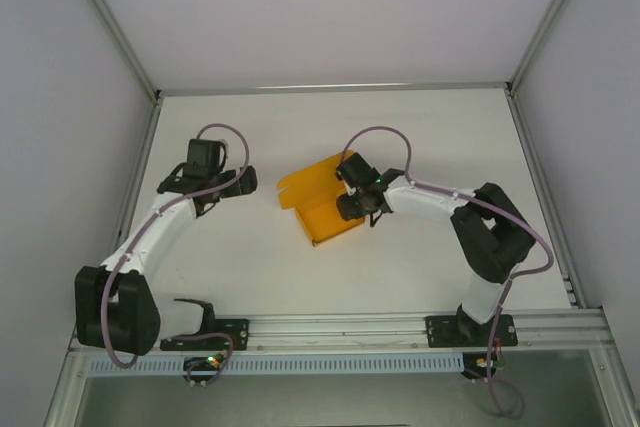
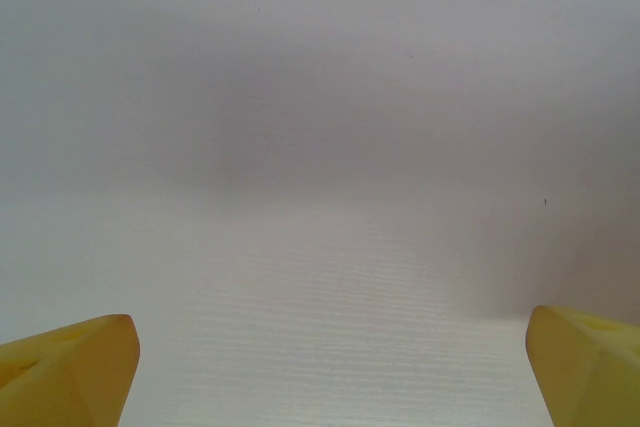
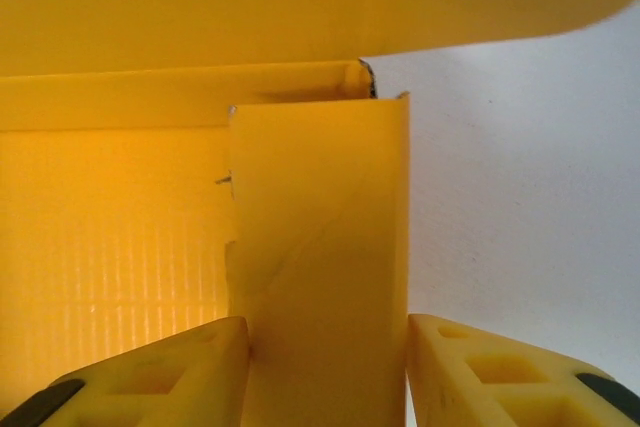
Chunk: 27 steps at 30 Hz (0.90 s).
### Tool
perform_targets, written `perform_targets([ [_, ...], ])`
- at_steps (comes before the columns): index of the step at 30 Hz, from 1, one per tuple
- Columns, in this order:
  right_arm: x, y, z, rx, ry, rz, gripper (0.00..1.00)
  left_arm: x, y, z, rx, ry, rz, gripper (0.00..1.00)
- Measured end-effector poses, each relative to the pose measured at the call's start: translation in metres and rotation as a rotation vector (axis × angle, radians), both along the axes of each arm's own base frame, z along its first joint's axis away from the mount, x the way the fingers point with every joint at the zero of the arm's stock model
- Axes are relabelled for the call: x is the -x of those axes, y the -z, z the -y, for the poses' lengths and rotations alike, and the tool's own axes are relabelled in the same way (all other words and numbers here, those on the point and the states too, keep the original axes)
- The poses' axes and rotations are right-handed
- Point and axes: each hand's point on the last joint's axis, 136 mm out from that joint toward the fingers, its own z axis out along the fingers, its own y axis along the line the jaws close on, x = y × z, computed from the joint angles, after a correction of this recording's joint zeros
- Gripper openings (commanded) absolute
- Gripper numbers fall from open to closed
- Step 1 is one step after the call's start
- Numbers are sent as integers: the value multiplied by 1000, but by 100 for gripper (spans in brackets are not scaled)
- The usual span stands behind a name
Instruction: Assemble paper box
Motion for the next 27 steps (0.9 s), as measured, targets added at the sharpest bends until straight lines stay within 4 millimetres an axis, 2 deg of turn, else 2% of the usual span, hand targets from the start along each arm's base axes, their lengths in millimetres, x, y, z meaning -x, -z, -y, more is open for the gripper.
perform_targets([
  [6,-1,-5,1,-114,-2,-24,45,-1,8,4,0,10,-25,100],
  [8,0,-5,-1,-130,-11,-32,41,-1,10,5,-2,15,-30,100],
  [10,0,-2,-2,-141,-18,-43,34,-1,11,6,-2,17,-30,100],
  [15,-1,11,-5,-141,-22,-78,36,-1,10,8,-3,25,-28,100],
  [20,-2,25,-2,-67,-2,-87,21,-1,12,10,-4,31,-32,100],
  [24,-9,28,0,53,24,-45,1,0,15,12,-6,37,-42,100],
  [27,-17,27,0,157,39,12,0,0,14,15,-5,46,-41,100],
])
